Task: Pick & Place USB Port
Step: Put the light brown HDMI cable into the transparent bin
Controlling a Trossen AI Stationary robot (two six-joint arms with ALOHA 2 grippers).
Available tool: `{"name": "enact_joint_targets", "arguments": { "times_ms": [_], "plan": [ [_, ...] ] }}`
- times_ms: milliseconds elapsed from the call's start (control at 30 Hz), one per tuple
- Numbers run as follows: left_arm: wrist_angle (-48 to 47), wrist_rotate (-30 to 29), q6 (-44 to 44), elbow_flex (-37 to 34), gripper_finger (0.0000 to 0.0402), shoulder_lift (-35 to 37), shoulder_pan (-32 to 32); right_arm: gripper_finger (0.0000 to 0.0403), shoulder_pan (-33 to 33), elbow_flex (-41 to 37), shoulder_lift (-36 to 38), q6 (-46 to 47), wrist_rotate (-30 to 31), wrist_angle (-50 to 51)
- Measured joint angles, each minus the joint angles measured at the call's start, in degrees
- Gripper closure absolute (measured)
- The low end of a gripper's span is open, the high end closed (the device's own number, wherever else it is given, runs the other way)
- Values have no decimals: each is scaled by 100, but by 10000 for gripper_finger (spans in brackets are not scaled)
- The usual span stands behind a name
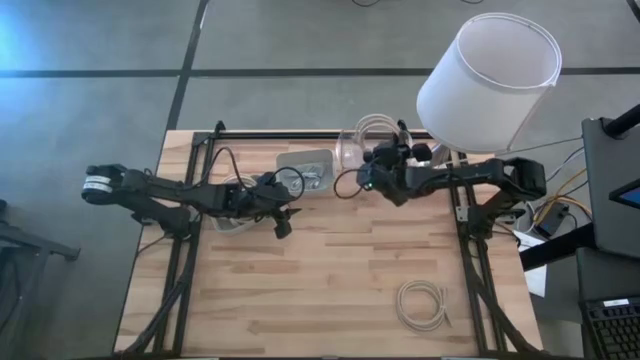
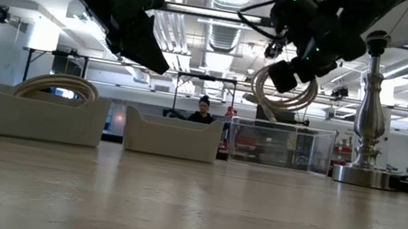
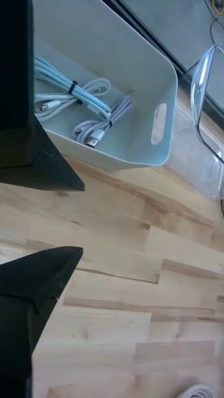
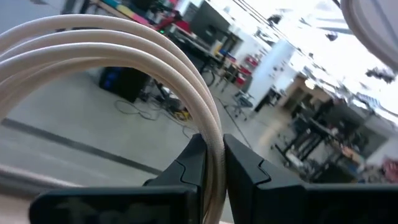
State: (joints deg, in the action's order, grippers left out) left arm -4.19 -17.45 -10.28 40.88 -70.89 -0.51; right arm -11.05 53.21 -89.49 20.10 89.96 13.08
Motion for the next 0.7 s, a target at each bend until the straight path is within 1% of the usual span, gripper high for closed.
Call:
{"name": "enact_joint_targets", "arguments": {
  "times_ms": [133,267,300,467,700],
  "plan": [
    [5,0,15,0,243,0,-1,369,-260,-1,0,339,-59,-4],
    [13,0,17,0,243,0,-4,369,-396,-19,0,352,-860,-3],
    [15,0,18,0,243,0,-4,369,-419,-41,0,352,-966,-4],
    [32,0,18,0,243,0,-4,369,-583,-198,-215,352,-770,1],
    [164,0,22,0,243,0,-2,369,-646,-380,-778,754,-1055,-37]
  ]
}}
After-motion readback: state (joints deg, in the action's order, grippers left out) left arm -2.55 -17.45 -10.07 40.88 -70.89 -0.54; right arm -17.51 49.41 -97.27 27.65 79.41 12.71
